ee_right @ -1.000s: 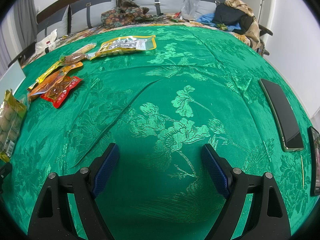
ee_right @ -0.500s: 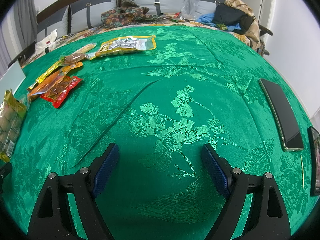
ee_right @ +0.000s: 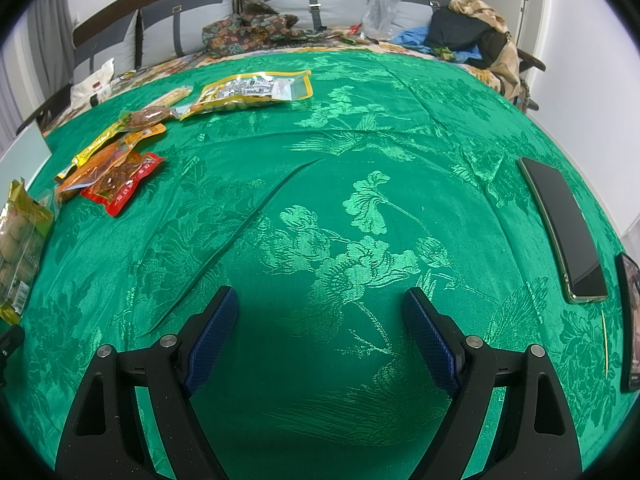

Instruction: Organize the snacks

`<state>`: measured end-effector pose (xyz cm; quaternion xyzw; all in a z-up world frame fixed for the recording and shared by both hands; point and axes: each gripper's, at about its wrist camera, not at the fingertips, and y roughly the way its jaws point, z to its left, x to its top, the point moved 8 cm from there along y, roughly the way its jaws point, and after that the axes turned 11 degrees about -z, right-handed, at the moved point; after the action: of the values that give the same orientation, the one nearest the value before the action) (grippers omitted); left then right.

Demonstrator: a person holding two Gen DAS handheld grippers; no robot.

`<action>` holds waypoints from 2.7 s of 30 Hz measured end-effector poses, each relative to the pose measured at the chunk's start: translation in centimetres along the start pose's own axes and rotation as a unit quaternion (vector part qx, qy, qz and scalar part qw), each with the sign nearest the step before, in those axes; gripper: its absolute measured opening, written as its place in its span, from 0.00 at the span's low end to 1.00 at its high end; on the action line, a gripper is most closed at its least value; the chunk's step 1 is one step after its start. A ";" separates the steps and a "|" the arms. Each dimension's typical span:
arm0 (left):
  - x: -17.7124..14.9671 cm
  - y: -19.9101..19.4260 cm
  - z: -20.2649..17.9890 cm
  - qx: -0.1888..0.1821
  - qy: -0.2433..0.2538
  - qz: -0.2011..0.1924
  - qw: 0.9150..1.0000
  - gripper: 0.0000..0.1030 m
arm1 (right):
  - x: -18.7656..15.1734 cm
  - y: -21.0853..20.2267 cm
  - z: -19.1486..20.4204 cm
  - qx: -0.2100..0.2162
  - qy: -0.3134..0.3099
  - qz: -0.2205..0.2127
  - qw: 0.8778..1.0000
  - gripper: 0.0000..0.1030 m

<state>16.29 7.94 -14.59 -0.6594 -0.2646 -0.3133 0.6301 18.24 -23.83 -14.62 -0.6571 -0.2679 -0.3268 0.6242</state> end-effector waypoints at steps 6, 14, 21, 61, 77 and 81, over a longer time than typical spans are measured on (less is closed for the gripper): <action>-0.1 -0.1 0.0 0.000 0.000 0.000 1.000 1.00 | 0.0 0.0 0.0 0.000 0.000 0.000 1.000 0.85; -0.1 0.0 0.0 0.000 0.000 0.000 1.000 1.00 | 0.0 0.0 0.0 0.000 0.000 0.000 1.000 0.85; -0.9 -1.2 -0.1 -0.032 0.029 0.039 0.998 1.00 | 0.0 0.0 0.0 0.000 0.000 0.000 1.000 0.85; 1.6 -9.7 6.6 -0.026 -0.111 -0.055 0.992 0.49 | 0.4 0.2 0.9 -0.011 0.000 0.019 1.000 0.84; 0.1 -11.0 9.9 -0.018 -0.162 -0.088 0.983 0.49 | 2.7 4.8 38.4 0.179 -0.198 0.141 0.953 0.87; 0.0 -10.6 9.8 -0.026 -0.163 -0.084 0.983 0.49 | 2.9 5.2 38.9 0.173 -0.174 0.148 0.958 0.91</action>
<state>9.17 18.45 -7.68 -0.6934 -0.4104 -0.2602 0.5321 27.77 14.34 -16.06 -0.6185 -0.3242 -0.0598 0.7133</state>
